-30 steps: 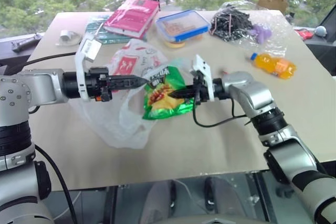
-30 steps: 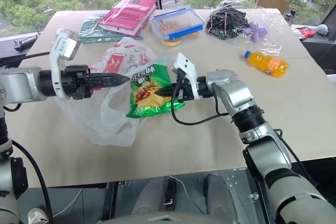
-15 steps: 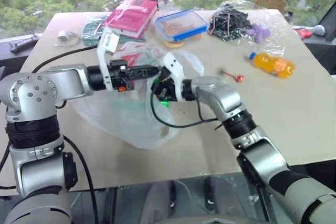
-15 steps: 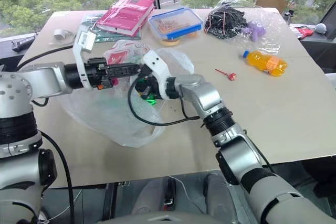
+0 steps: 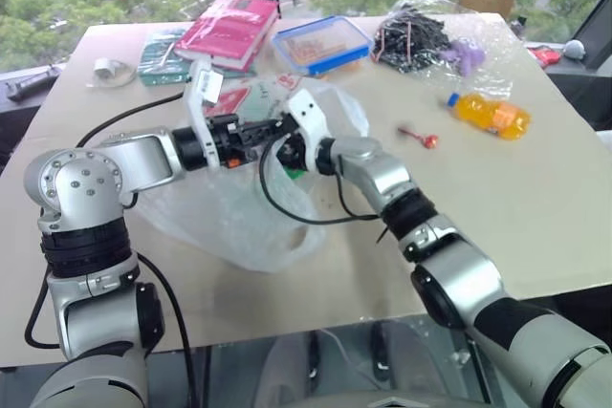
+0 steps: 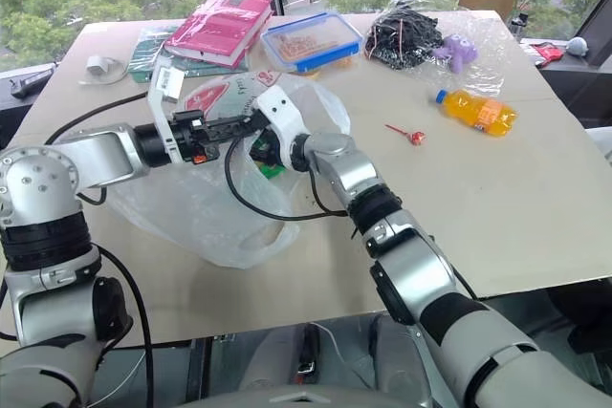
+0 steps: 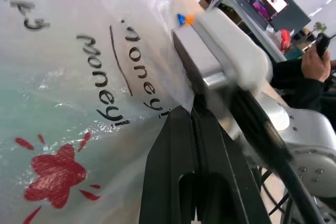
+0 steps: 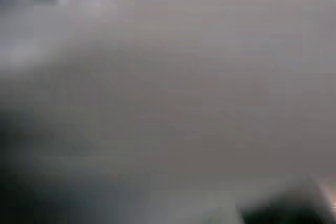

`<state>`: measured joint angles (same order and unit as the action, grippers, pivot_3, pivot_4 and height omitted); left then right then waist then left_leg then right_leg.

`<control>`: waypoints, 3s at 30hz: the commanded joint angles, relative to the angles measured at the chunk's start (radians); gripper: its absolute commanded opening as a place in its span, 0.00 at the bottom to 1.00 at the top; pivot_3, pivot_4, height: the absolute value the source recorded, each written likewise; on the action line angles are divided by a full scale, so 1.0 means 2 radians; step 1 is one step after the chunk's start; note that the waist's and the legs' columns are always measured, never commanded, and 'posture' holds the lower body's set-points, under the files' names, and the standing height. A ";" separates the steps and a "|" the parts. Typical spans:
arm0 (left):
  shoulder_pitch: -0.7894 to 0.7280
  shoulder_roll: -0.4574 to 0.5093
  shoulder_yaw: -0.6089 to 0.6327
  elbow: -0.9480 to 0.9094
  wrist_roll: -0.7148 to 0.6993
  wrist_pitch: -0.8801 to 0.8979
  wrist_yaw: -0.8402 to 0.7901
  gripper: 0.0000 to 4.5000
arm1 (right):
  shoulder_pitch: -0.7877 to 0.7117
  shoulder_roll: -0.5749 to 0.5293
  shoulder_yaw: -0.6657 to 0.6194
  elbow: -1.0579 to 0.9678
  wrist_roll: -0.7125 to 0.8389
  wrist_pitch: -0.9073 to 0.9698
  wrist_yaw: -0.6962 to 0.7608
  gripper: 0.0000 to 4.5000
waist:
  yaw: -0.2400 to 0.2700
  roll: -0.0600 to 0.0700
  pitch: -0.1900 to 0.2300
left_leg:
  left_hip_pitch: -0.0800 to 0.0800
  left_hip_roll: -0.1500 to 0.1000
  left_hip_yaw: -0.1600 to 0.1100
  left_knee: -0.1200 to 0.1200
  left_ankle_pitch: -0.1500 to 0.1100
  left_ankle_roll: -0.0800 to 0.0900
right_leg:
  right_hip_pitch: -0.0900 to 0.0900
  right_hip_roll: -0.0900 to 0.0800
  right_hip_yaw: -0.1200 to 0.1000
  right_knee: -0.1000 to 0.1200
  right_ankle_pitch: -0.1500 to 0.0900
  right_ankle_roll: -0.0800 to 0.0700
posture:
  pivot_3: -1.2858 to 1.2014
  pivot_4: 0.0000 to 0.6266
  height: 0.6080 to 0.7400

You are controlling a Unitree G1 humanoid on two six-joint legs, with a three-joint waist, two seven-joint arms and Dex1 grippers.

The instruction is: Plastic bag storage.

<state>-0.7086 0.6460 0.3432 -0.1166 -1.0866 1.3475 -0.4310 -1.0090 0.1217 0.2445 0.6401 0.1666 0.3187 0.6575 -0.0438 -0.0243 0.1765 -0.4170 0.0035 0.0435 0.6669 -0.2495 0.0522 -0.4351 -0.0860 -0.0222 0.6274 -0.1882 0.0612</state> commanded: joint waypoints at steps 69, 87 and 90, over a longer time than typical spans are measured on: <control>0.016 -0.024 0.035 -0.052 -0.016 -0.069 0.081 0.00 | -0.100 -0.395 -0.164 0.349 -0.130 -0.084 -0.085 0.96 | 0.014 0.001 0.001 | 0.000 0.000 0.002 0.001 0.000 0.001 | 0.001 0.000 0.002 -0.002 0.000 0.000 | 0.52 0.24 1.00; 0.053 -0.009 0.041 -0.069 -0.066 -0.079 0.128 0.00 | -0.002 -0.431 -0.121 0.154 -0.138 -0.098 0.186 0.96 | 0.006 0.001 0.001 | 0.009 -0.001 0.002 0.003 -0.001 0.001 | 0.010 0.000 0.002 -0.001 0.000 0.000 | 0.52 0.24 1.00; 0.038 -0.012 0.021 -0.052 -0.054 -0.087 0.111 0.00 | 0.038 -0.436 -0.134 0.049 -0.129 -0.069 0.155 0.96 | 0.006 0.001 0.001 | 0.009 0.000 0.002 0.002 0.000 0.001 | 0.010 0.000 0.002 -0.001 0.000 0.000 | 0.52 0.24 1.00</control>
<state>-0.6125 0.6189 0.3851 -0.2219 -1.1999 1.1995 -0.1856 -0.9428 -0.7279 0.0046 0.8346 -0.1110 0.1612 0.9958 -0.0323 -0.0214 0.1791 -0.3992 0.0032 0.0473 0.6706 -0.2504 0.0540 -0.4155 -0.0861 -0.0183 0.6260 -0.1883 0.0619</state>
